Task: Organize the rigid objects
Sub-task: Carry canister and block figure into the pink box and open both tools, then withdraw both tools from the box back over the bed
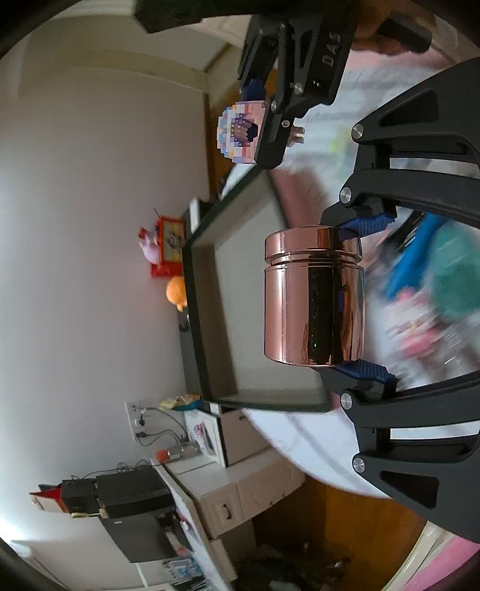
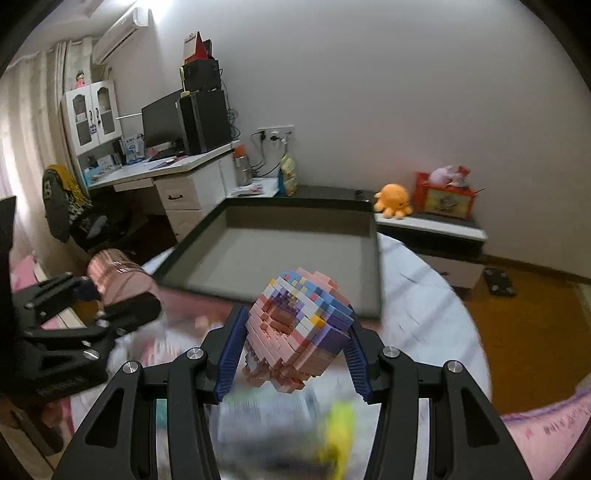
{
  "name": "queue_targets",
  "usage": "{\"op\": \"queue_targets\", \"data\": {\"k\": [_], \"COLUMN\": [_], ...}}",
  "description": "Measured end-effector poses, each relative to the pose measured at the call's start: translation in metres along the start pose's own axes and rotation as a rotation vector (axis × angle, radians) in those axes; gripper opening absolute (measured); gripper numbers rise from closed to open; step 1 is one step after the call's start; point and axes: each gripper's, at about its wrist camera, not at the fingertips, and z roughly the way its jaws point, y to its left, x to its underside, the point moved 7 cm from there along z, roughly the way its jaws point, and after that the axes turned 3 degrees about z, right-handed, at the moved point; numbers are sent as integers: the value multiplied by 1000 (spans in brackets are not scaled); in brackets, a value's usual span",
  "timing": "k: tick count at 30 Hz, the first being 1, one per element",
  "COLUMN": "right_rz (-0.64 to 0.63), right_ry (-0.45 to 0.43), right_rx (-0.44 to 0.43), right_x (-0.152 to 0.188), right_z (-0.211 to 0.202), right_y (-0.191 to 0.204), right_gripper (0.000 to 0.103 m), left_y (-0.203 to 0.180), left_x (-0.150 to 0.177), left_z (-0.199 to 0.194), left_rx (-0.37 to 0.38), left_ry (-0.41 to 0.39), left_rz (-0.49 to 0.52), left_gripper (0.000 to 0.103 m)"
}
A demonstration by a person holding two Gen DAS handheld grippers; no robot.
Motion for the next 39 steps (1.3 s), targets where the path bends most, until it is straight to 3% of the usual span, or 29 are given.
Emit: {"op": "queue_targets", "data": {"k": [5, 12, 16, 18, 19, 23, 26, 33, 39], "right_rz": [14, 24, 44, 50, 59, 76, 43, -7, -3], "right_ry": [97, 273, 320, 324, 325, 281, 203, 24, -150], "right_rx": [8, 13, 18, 29, 30, 1, 52, 98, 119], "right_x": [-32, -29, -25, -25, -25, -29, -37, -43, -10], "right_z": [72, 148, 165, 166, 166, 153, 127, 37, -56], "right_y": [-9, -17, -23, -25, -27, -26, -25, -8, 15], "right_gripper": [51, 51, 52, 53, 57, 65, 81, 82, 89], "left_y": [24, 43, 46, 50, 50, 57, 63, 68, 55], "left_x": [-27, -27, -24, -23, -25, -28, -32, -26, 1], "left_z": [65, 135, 152, 152, 152, 135, 108, 6, -87], "left_rx": [33, -2, -9, -3, 1, -10, -41, -152, -204], "left_ry": [106, 279, 330, 328, 324, 269, 204, -9, -176], "left_rz": [-34, -21, -8, -18, -21, -39, -45, -54, -79], "left_gripper": [55, 55, 57, 64, 74, 78, 83, 95, 103]}}
